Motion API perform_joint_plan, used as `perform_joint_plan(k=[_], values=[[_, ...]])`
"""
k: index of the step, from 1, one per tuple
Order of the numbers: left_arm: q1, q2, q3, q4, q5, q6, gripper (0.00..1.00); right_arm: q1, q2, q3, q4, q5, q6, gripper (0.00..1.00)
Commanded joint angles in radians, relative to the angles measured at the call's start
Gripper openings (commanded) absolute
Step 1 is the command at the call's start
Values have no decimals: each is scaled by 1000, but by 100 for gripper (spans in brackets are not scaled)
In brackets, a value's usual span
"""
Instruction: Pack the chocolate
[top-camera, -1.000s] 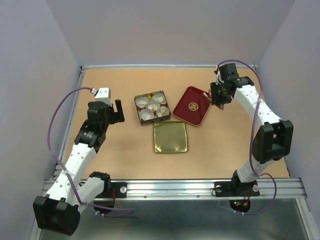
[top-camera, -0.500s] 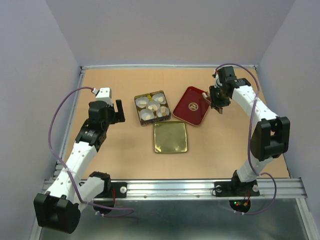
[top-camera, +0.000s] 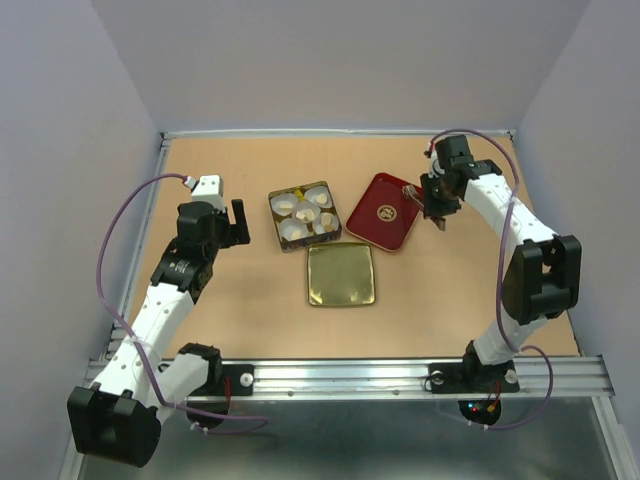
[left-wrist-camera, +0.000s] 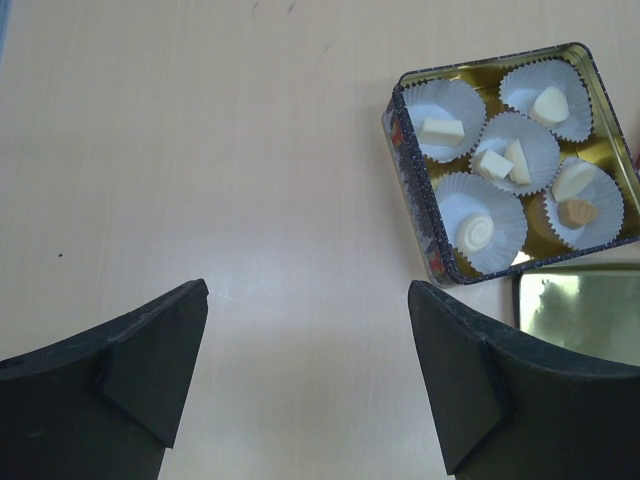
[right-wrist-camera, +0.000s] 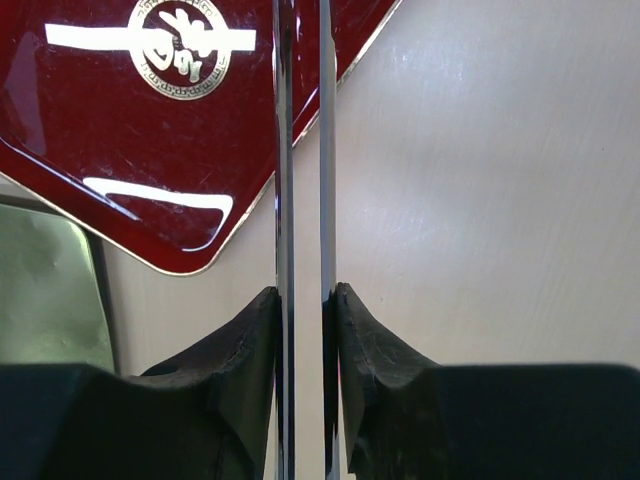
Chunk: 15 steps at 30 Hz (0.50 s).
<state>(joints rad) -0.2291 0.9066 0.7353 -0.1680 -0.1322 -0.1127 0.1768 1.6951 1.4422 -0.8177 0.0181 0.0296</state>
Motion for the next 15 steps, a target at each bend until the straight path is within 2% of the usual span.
perform_joint_plan(k=[1,15], values=[[-1,-17,46,28,-3,8,93,-5,-89,-32,29,-12,-11,20],[1,-66,35,-2,0,-2,93,-5,-227,-89,6,-72,15,18]])
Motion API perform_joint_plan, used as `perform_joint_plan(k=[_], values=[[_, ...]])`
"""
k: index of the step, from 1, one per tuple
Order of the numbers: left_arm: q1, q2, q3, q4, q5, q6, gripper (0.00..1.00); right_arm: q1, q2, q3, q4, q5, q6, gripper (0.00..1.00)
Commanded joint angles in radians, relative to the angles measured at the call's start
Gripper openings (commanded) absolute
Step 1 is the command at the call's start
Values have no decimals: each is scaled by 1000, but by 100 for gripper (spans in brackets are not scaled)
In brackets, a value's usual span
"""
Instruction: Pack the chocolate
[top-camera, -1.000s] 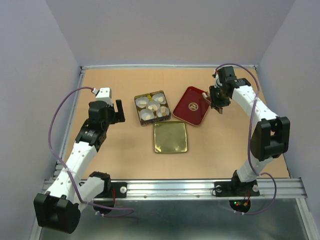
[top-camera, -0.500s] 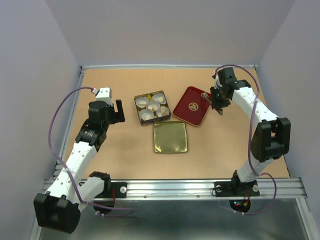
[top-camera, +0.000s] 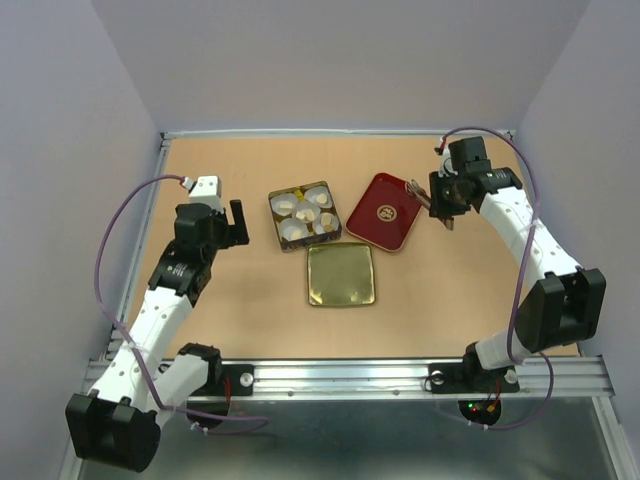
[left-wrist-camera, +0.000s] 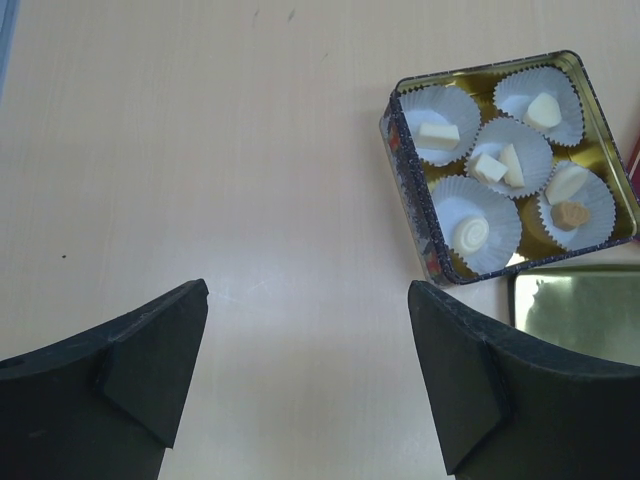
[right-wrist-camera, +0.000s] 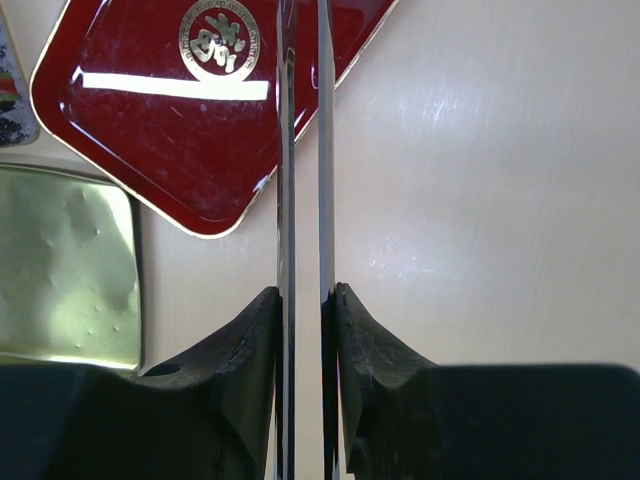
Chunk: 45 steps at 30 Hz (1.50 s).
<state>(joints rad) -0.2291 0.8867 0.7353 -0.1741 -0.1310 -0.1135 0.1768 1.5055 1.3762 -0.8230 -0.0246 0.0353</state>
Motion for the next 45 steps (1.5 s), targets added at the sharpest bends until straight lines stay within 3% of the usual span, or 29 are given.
perform_joint_plan(k=[1,14,23,30,45], values=[[-1,-49,32,1,-1,-5,93,-5,-47,-23,7,-37,11,18],[-1,-91,15,-21,-2,-18,93,88,-97,-14,-33,-98,93,17],[-1,-84,18,-16,2,-18,93,412,-38,133,-45,-87,253,17],[-1,-95,9,-19,4,-22,93,579,48,247,-65,-71,296,17],[-1,-115,12,-36,-12,-11,93,621,165,320,-28,-44,268,17]])
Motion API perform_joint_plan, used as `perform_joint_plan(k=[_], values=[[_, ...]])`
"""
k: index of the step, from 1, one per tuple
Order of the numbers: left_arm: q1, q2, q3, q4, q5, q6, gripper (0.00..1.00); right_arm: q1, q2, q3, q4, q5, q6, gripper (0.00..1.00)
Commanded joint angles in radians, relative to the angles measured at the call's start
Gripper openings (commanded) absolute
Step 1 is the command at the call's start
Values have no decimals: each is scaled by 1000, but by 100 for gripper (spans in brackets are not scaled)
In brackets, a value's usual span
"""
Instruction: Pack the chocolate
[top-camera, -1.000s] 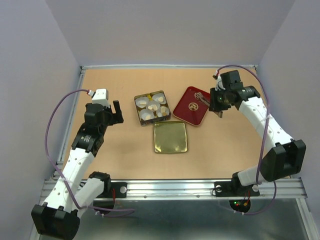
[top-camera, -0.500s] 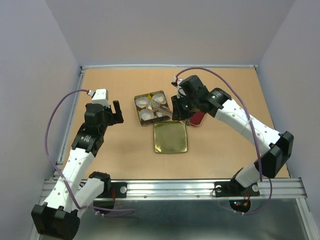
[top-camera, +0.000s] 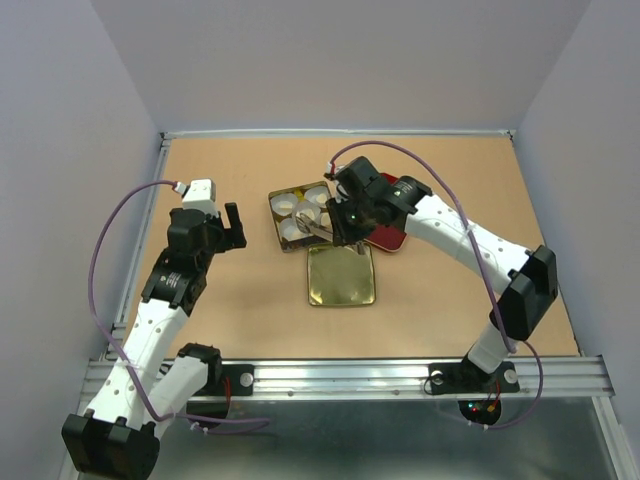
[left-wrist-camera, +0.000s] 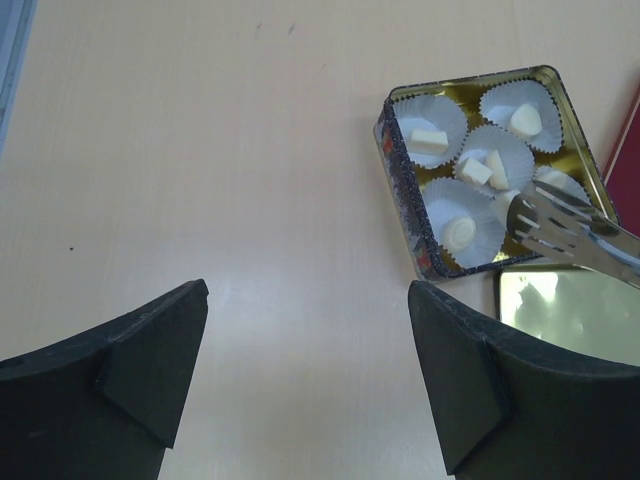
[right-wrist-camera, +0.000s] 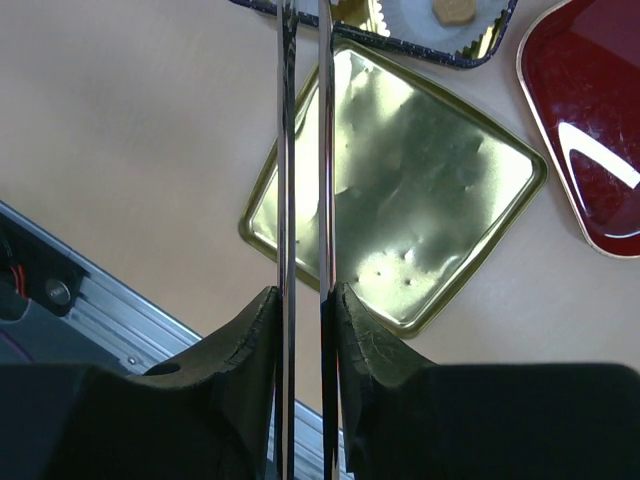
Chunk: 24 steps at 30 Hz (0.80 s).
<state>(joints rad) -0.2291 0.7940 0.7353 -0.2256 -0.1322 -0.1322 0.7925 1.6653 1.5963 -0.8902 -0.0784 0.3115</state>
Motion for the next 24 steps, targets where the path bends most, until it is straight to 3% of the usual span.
perform_joint_plan(k=[1,11,24], values=[[-1,-21,12,15,-12,8,93,4,10,105,43,3,-8,17],[0,-6,13,23,-14,14,93,10,59,126,45,-34,-11,19],[-1,7,15,34,-12,17,93,19,85,142,45,-46,-11,30]])
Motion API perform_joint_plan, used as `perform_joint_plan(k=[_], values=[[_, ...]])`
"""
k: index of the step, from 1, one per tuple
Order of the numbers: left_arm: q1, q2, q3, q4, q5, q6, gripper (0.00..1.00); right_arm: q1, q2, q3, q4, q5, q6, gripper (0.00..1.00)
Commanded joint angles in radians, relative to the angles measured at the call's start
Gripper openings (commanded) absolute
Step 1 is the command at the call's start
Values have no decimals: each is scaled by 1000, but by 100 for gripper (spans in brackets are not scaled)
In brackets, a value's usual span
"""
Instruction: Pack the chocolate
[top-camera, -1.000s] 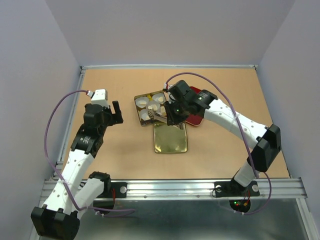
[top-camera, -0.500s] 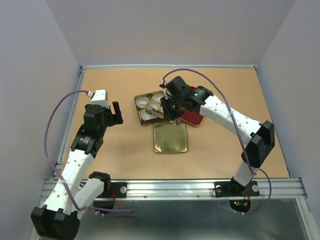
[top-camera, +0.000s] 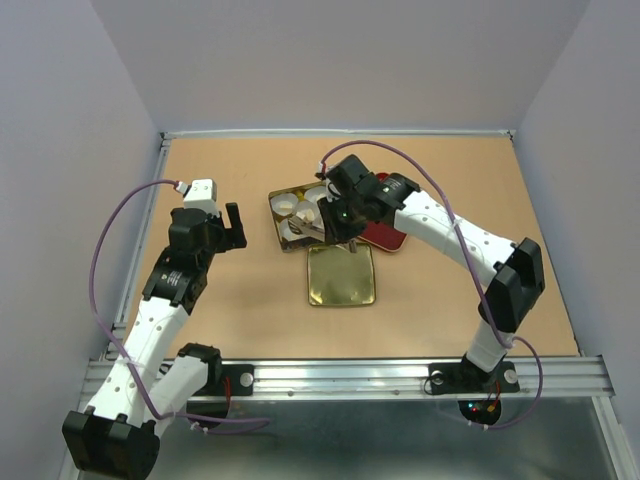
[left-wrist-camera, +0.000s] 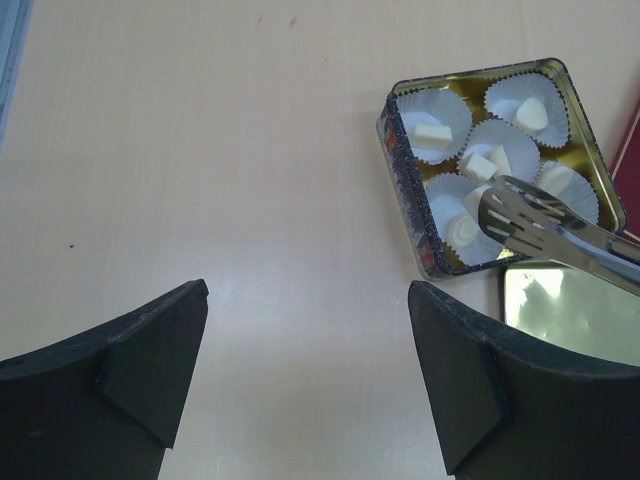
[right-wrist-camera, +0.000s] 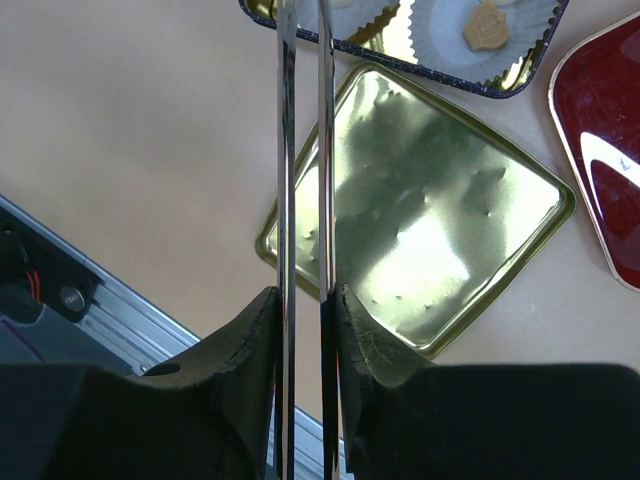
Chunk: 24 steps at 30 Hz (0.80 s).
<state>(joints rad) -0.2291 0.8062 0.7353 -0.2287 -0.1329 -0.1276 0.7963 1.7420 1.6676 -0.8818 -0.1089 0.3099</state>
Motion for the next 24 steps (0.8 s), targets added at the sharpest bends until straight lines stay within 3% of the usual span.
perform_joint_plan(k=[1,24], values=[[0,-7,15,35,-13,13,93,15,8,72,37,-14,-9,30],[1,-21,13,28,-16,9,93,17,-4,52,43,2,-3,38]])
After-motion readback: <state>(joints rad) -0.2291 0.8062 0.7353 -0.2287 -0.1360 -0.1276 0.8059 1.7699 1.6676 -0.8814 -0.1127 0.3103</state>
